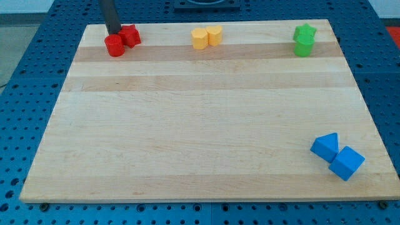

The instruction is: Slide red star slightly down and right

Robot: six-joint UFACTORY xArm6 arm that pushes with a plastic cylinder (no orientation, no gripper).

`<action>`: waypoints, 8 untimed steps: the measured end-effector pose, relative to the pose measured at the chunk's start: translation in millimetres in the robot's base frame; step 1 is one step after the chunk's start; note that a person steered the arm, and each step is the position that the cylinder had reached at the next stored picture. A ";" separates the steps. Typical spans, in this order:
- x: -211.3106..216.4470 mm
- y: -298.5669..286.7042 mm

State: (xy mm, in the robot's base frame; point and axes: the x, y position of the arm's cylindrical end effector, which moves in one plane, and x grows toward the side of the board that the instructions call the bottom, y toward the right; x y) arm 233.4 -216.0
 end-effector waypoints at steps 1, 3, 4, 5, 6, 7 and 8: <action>-27.6 0.0; -41.7 5.6; -24.4 12.0; 19.4 37.9; 26.5 40.9; 26.5 41.0; 48.5 69.1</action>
State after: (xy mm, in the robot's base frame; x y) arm 281.9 -146.9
